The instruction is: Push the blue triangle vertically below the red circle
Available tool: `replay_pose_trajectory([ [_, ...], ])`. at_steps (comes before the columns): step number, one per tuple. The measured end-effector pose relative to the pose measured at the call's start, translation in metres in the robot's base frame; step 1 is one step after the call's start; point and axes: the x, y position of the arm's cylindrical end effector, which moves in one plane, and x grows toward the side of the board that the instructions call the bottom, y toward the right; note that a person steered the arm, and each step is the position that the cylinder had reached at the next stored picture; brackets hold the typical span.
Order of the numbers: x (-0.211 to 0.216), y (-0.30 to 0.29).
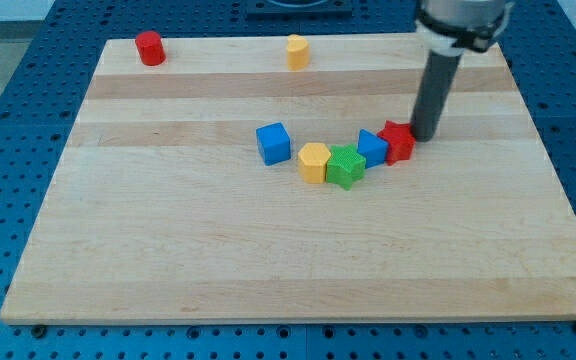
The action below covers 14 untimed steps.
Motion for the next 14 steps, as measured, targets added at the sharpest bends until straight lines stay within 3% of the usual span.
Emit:
replay_pose_trajectory([
  [2,0.036,-0.066],
  [7,0.151,-0.098],
  [10,0.154,-0.152],
  [12,0.123,-0.175],
  [14,0.116,-0.240],
])
